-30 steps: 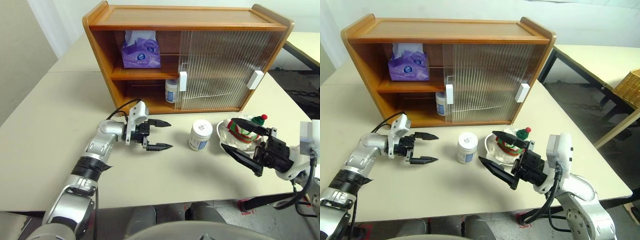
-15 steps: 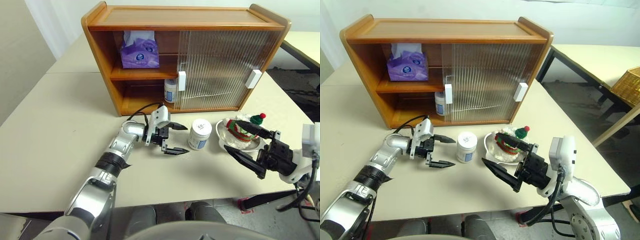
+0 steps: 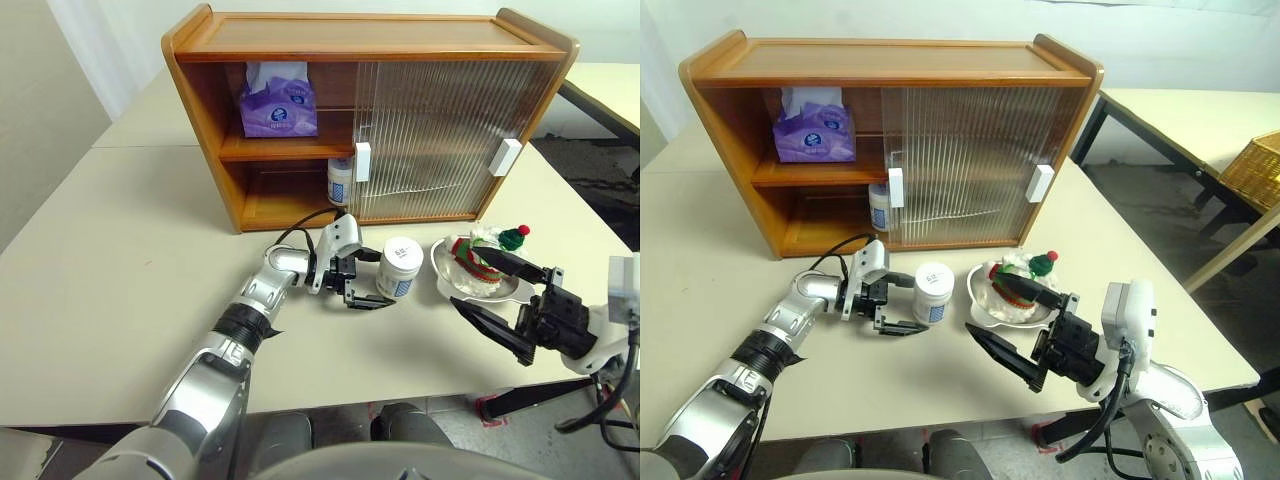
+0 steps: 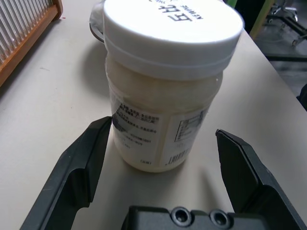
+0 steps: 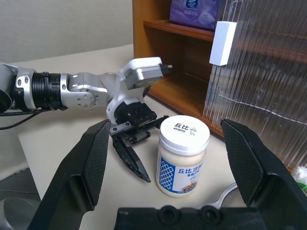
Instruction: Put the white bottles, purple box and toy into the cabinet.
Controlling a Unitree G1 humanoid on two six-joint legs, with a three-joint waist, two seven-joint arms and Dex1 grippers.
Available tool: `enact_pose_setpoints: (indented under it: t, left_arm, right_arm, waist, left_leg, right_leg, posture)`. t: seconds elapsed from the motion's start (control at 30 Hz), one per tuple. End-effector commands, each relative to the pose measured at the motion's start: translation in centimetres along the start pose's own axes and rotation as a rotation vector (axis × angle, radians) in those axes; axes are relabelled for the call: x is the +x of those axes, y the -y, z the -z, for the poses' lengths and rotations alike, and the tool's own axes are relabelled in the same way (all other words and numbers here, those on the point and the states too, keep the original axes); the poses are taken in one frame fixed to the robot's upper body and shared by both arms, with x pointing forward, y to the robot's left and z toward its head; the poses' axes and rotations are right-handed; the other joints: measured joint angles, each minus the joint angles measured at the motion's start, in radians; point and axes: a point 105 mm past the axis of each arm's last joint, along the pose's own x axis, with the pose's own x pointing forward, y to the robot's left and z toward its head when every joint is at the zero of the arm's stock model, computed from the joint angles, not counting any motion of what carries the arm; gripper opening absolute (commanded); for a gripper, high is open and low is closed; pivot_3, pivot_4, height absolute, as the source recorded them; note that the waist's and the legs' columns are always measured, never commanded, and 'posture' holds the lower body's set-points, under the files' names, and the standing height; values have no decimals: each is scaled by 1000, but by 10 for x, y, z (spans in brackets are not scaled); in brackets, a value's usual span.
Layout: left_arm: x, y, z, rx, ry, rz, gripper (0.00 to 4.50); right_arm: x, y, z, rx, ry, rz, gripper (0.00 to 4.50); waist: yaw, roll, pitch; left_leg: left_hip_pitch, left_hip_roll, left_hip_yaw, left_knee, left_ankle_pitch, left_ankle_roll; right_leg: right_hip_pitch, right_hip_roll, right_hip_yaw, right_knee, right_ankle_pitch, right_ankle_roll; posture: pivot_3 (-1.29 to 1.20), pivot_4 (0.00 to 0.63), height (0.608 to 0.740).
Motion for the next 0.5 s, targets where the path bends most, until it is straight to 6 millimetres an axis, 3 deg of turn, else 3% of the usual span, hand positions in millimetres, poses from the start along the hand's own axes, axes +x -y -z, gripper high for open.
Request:
enact_pose_setpoints:
  t: [0.03, 0.17, 0.27, 0.5]
  left_arm:
    - [7, 5, 10, -20, -44, 27, 4082]
    - [8, 2, 6, -58, 2, -11, 2980]
    - [5, 1, 9, -62, -7, -30, 2612]
    - [-7, -3, 9, -78, 7, -72, 172]
  right_arm:
    - [-3, 3, -1, -23, -10, 14, 4500]
    - [-3, 3, 3, -21, -30, 8, 4500]
    - [-3, 2, 5, -20, -36, 5, 4500]
    - [0, 2, 7, -18, -32, -3, 4500]
  waist:
    - [0, 0, 0]
    - [1, 1, 0]
    - [2, 1, 0]
    - [1, 1, 0]
  left_leg:
    - [0, 0, 0, 0, 0, 0]
    - [0, 0, 0, 0, 0, 0]
    - [-1, -3, -1, 0, 0, 0]
    - [-1, -7, -1, 0, 2, 3]
  right_leg:
    - [0, 0, 0, 0, 0, 0]
    - [0, 0, 0, -1, 0, 0]
    - [0, -2, 0, -1, -1, 1]
    - [0, -7, 0, -1, 0, 5]
  posture:
    - [-51, 0, 740]
    - [-47, 0, 740]
    - [-45, 0, 740]
    - [-36, 0, 740]
